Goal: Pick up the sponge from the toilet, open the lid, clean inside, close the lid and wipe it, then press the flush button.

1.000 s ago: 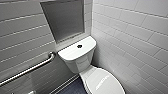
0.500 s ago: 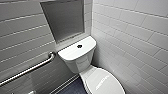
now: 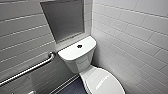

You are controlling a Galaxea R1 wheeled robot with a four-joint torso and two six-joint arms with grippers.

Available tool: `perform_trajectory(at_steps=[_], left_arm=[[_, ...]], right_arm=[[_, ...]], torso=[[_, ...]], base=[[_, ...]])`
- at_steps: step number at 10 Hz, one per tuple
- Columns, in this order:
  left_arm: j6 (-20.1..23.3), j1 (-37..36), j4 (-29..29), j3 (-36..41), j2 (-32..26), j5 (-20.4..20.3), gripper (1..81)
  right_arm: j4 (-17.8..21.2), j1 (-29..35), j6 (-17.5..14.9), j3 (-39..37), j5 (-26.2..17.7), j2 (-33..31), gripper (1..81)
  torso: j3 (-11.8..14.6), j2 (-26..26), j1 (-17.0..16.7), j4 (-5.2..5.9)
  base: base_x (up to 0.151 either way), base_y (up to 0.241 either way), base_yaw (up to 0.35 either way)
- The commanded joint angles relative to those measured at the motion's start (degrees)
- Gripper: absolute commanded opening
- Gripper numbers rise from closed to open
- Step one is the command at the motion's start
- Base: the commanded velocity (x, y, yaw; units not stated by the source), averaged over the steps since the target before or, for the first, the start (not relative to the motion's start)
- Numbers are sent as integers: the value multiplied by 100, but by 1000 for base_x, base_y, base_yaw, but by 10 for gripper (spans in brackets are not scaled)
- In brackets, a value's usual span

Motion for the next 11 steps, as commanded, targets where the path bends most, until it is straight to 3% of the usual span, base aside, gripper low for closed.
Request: perform_trajectory(at_steps=[1,4,7,11], left_arm=[[4,169,154,243,-132,362,811],[4,160,154,357,-203,345,811],[-4,142,154,357,-185,354,811],[-4,125,154,339,-159,362,811]], right_arm=[[-67,1076,-6,1226,-412,-883,10],[196,2097,-6,1815,-571,-997,10],[653,2851,-6,1402,-896,-250,10],[1277,4222,3,954,-1617,75,10]], torso=[[0,0,0,0],[0,2,0,0],[0,2,0,0],[-2,2,0,0]], base=[[0,0,0],[0,0,0],[0,0,0],[0,0,0]])
